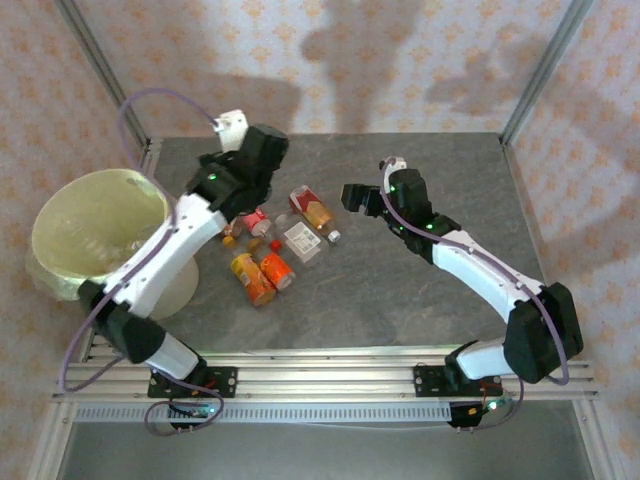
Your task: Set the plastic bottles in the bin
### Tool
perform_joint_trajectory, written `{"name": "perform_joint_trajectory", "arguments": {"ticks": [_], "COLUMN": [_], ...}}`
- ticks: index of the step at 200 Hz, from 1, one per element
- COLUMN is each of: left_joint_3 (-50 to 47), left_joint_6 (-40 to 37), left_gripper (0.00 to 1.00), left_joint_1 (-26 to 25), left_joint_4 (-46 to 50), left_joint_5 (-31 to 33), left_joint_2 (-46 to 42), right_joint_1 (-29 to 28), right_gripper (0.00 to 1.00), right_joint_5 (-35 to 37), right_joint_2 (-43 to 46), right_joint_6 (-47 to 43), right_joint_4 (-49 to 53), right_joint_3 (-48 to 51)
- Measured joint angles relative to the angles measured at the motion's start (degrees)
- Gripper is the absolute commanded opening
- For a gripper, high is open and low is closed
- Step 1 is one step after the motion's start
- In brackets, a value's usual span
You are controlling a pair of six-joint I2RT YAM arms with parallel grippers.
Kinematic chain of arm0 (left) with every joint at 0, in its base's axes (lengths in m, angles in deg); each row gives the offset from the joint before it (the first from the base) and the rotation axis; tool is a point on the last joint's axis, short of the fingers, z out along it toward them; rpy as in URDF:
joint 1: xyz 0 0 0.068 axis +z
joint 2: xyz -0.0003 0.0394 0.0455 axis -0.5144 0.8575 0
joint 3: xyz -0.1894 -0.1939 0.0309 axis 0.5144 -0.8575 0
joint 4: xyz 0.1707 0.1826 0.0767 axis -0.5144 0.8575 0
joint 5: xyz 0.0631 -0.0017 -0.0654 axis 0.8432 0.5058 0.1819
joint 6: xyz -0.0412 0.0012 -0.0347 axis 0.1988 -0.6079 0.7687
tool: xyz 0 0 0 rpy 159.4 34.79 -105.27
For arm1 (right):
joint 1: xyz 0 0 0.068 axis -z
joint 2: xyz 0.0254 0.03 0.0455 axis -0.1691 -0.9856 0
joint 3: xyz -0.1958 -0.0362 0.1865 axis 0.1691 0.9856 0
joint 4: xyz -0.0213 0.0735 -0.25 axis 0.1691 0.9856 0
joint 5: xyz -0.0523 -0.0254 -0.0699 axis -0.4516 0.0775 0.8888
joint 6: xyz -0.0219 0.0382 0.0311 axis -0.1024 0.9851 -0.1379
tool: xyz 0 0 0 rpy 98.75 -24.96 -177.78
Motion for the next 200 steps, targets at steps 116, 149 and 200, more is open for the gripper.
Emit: {"name": "perform_joint_trajectory", "arguments": {"ticks": [116, 149, 200], "left_joint_3": [-10.82, -14.25, -15.63], "left_joint_6": [30.05, 33.07, 37.64], "left_gripper": [1.00, 0.99, 0.94], "left_joint_1": [8.70, 13.05, 16.06], "left_joint_4": [0.68, 0.09, -1.57], "left_joint_5": [-6.95, -7.80, -9.97], "left_joint_2": [14.69, 14.73, 15.50], "right_joint_1": [0.26, 0.33, 0.31], "right_gripper": [0.99, 0.99, 0.99], "right_joint_5": [1.75, 1.77, 1.77], "right_joint_2": [7.74, 7.98, 7.98], "right_joint_6": [-4.24, -4.83, -4.85], "right_joint_4": [3.43, 3.78, 3.85], "right_joint_3": [3.93, 4.20, 4.22]}}
